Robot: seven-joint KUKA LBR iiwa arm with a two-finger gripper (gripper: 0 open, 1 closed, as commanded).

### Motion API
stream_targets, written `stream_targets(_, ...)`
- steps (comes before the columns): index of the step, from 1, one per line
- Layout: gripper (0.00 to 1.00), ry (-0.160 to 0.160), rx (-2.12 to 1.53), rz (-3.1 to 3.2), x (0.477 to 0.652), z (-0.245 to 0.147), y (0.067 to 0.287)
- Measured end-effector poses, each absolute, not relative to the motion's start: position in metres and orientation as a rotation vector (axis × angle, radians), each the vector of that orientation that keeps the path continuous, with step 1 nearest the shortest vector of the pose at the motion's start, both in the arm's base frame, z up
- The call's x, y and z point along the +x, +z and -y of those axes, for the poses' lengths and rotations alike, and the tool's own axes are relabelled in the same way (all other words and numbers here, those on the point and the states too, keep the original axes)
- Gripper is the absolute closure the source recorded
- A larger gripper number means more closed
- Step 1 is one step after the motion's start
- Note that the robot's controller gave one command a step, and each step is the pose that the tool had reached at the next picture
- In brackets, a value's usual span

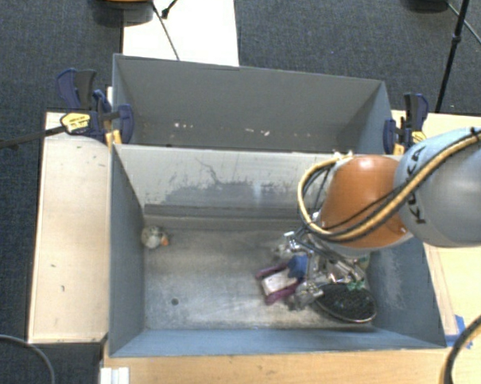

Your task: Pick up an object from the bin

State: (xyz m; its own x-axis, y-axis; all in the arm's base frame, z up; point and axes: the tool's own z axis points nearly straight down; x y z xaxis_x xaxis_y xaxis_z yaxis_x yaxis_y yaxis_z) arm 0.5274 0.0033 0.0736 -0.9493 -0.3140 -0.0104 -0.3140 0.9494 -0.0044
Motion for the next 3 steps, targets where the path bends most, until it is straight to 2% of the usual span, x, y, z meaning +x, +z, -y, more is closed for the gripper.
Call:
stream_targets(1,1.00,-0.002,-0.492,-3.084,0.529,-0.004,0.075)
stream_targets(3,1.00,-0.001,-0.469,-3.100,0.532,-0.004,0.177)
